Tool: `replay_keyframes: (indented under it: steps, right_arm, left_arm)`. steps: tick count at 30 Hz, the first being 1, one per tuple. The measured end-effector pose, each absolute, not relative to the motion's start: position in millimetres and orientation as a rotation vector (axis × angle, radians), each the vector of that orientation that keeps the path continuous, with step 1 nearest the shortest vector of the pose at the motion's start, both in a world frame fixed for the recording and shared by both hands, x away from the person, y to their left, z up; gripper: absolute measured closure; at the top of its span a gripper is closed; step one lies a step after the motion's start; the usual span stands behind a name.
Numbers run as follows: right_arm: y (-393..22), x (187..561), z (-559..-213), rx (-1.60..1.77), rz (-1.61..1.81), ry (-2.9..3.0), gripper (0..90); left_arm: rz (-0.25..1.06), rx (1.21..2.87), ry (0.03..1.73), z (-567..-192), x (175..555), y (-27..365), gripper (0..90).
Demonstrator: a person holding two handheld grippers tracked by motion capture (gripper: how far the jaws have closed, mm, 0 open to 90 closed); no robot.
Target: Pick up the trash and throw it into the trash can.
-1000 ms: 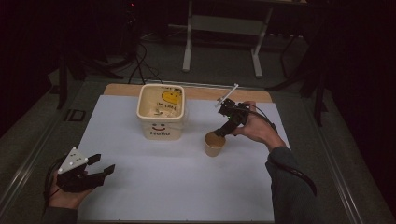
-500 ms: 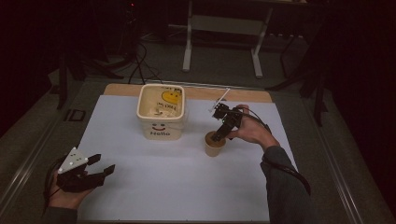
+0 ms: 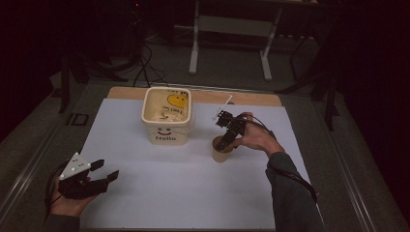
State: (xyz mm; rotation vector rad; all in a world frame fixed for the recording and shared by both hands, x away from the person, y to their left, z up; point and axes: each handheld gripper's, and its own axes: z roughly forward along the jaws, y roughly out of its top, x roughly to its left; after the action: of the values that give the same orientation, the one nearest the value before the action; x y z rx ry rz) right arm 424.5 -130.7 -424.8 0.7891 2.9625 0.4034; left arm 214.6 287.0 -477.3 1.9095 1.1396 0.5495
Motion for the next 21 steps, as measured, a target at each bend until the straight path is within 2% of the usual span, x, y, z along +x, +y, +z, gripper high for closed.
replay_keyframes:
  steps: [16,21]
  right_arm:
    - [-123,423,-443,0.781,0.288,3.001,9.4]
    - [-123,423,-447,0.785,0.266,3.023,14.9]
  left_arm:
    - [0.551,1.909,1.141,-477,214,287,33.0]
    - [0.552,1.909,1.14,-477,214,287,33.1]
